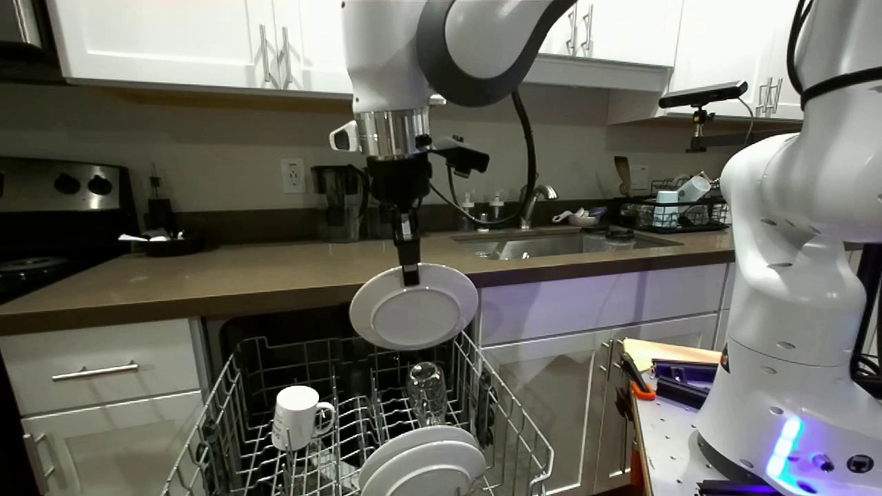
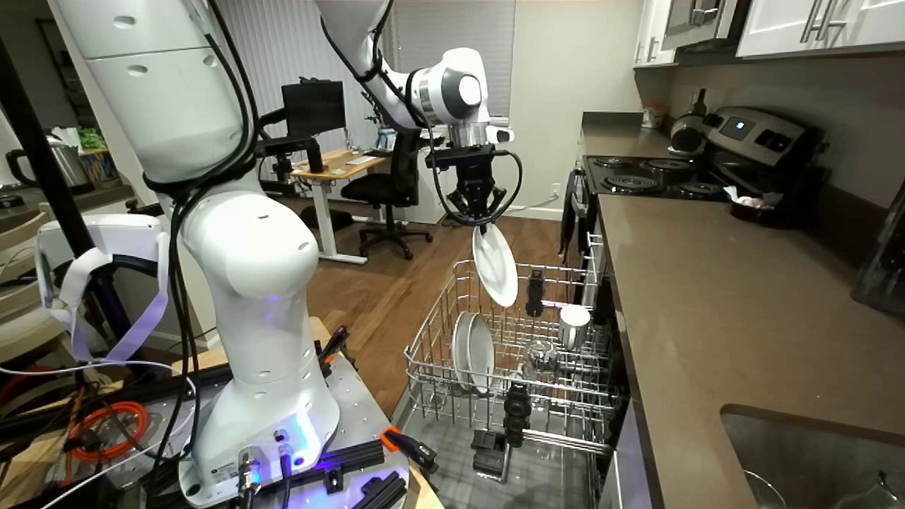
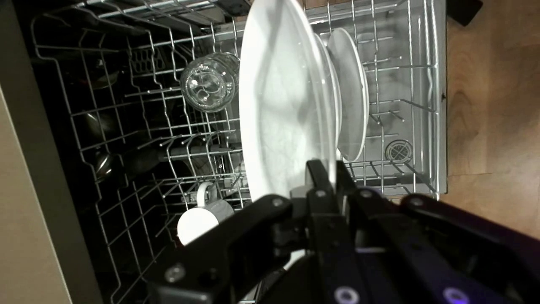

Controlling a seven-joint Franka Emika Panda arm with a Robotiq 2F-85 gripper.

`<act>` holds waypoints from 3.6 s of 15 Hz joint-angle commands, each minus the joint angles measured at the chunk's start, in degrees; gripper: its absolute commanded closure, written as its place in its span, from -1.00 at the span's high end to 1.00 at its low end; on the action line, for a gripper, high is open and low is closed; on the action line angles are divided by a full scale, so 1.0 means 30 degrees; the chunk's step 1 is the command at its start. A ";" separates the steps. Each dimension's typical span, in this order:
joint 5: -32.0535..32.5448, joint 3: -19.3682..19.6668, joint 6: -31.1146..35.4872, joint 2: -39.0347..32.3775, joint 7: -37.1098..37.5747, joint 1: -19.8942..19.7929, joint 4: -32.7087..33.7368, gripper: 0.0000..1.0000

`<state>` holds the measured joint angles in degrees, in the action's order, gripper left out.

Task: Put the plate in the dishwasher

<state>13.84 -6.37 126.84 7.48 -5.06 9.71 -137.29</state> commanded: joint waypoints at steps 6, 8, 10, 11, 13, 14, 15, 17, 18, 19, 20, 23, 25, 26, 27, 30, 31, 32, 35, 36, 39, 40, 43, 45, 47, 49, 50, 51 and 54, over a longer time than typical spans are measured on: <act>-0.0496 -0.0222 0.0489 -0.2557 -0.0484 -0.0198 0.0433 -0.87; -0.0804 -0.0253 0.0573 -0.3171 -0.0663 -0.0193 0.0596 -0.87; -0.1320 -0.0270 0.0570 -0.3718 -0.0997 -0.0238 0.0824 -0.87; -0.1611 -0.0279 0.0562 -0.3972 -0.1145 -0.0272 0.0934 -0.88; -0.2188 -0.0270 0.0549 -0.4428 -0.1516 -0.0353 0.1153 -0.88; -0.2387 -0.0264 0.0524 -0.4612 -0.1632 -0.0386 0.1258 -0.88; -0.2606 -0.0253 0.0501 -0.4831 -0.1815 -0.0446 0.1370 -0.88; -0.2564 -0.0198 0.0599 -0.5193 -0.1869 -0.0555 0.1546 -0.88; -0.2396 -0.0164 0.0662 -0.5356 -0.1825 -0.0600 0.1599 -0.88; -0.2186 -0.0110 0.0731 -0.5532 -0.1737 -0.0630 0.1650 -0.88; -0.2065 -0.0065 0.0744 -0.5666 -0.1674 -0.0651 0.1689 -0.88; -0.2012 -0.0009 0.0960 -0.6128 -0.1787 -0.0802 0.1856 -0.88; -0.2227 0.0020 0.1032 -0.6483 -0.2073 -0.0926 0.2049 -0.88; -0.2329 0.0032 0.1047 -0.6677 -0.2218 -0.0995 0.2163 -0.88; -0.2394 0.0035 0.1072 -0.6879 -0.2358 -0.1084 0.2275 -0.88; -0.2250 0.0055 0.1393 -0.7454 -0.2687 -0.1292 0.2499 -0.88; -0.2254 0.0039 0.1595 -0.7644 -0.2853 -0.1365 0.2543 -0.88; -0.2273 0.0020 0.1823 -0.7847 -0.3000 -0.1415 0.2583 -0.88; -0.2222 0.0004 0.2474 -0.8598 -0.3282 -0.1540 0.2809 -0.88; -0.2218 -0.0007 0.2646 -0.8809 -0.3268 -0.1548 0.2797 -0.88; -0.2252 -0.0018 0.2871 -0.9619 -0.3373 -0.1626 0.3088 -0.88; -0.2207 -0.0009 0.2953 -0.9870 -0.3356 -0.1631 0.3164 -0.88; -0.2108 0.0046 0.3122 -1.0511 -0.3337 -0.1665 0.3515 -0.88; -0.1886 0.0161 0.3159 -1.0921 -0.3203 -0.1655 0.3818 -0.88; -0.1646 0.0282 0.3218 -1.1264 -0.3094 -0.1618 0.4054 -0.88; -0.1620 0.0320 0.3227 -1.1572 -0.3103 -0.1650 0.4236 -0.88; -0.1678 0.0325 0.3214 -1.1748 -0.3112 -0.1685 0.4391 -0.88; -0.1729 0.0330 0.3145 -1.1923 -0.3137 -0.1717 0.4570 -0.88; -0.1689 0.0459 0.3158 -1.2453 -0.3049 -0.1738 0.4917 -0.88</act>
<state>8.44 -4.78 135.80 -27.77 -13.34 5.35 -123.77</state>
